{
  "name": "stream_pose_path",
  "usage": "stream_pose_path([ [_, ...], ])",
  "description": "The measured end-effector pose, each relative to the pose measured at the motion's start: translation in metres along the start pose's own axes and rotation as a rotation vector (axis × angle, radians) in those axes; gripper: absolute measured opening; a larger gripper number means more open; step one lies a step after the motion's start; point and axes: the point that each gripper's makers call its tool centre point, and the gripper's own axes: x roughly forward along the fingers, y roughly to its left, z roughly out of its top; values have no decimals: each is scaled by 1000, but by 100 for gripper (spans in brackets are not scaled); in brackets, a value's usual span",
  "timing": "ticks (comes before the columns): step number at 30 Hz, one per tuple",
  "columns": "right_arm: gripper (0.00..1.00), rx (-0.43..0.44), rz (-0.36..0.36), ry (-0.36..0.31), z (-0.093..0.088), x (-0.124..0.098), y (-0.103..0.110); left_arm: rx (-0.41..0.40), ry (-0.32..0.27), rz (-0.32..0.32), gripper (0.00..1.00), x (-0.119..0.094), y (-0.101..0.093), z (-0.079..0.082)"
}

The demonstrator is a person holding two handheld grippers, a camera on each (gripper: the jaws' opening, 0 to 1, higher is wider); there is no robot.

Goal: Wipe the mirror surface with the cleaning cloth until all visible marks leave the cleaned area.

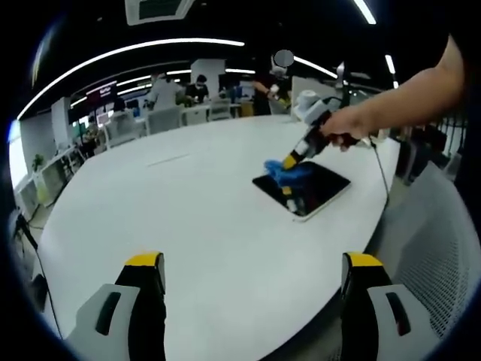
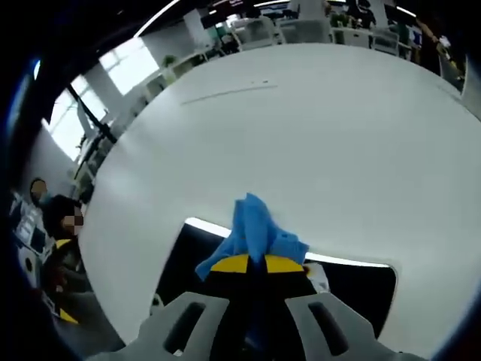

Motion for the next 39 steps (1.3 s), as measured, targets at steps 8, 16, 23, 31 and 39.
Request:
stream_pose_path([
  [8,1,-5,-3,2,-2,-3,-6,-8,12,-2,99,1,1,-3],
  [16,1,-2,-10,8,-5,-10,-16,-3,11,5,99,0,2,-2],
  [23,1,1,-17,10,-7,-12,-30,0,14,4,99,1,1,-3],
  [31,1,26,-25,9,-9,-18,-40,1,11,8,99,1,2,-3],
  [39,1,34,-42,8,-10,-21,-46,0,6,14,99,0,4,-2],
])
